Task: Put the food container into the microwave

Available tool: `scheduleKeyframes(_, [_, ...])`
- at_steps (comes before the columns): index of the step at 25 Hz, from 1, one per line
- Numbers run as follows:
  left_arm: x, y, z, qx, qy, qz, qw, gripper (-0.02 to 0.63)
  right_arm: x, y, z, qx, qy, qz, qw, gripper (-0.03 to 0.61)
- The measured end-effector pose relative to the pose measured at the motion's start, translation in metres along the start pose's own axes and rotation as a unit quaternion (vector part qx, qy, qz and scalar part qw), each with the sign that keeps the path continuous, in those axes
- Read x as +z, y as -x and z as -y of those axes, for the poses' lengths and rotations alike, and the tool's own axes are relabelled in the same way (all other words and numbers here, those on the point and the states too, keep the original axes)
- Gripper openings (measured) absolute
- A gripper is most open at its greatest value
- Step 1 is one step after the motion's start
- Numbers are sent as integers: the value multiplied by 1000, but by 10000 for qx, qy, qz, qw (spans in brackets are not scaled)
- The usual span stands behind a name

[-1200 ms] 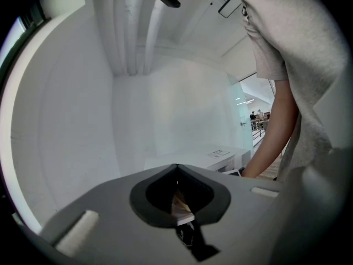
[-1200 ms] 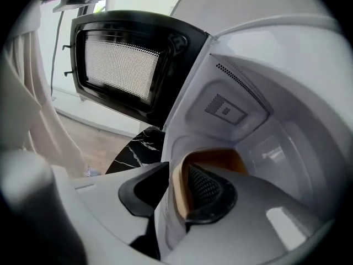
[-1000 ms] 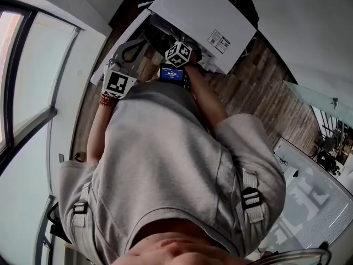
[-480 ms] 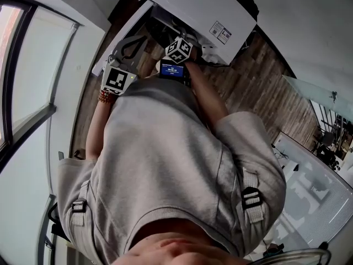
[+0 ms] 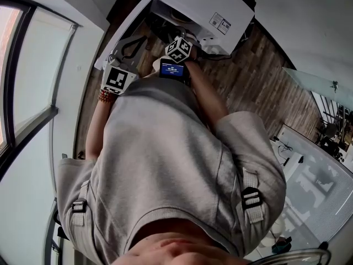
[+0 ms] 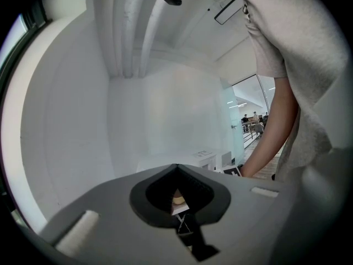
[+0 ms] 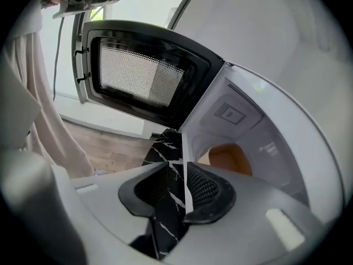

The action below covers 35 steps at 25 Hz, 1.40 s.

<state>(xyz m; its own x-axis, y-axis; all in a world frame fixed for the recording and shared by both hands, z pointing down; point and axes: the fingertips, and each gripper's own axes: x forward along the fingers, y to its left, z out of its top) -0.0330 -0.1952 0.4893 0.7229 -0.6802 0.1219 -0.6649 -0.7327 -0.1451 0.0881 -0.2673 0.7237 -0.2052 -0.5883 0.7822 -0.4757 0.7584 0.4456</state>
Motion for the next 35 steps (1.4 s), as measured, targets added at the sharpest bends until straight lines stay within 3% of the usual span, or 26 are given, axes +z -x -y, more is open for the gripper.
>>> scheduleKeyframes(23, [-28,70,35,-268,87,-246,9993,-2,9,27,-97,223,-108,17,9997,89])
scheduleKeyframes(35, [-27,74,37,-169,91,-250,9995,-2,12,29,-95,286,-194,108,9993,86])
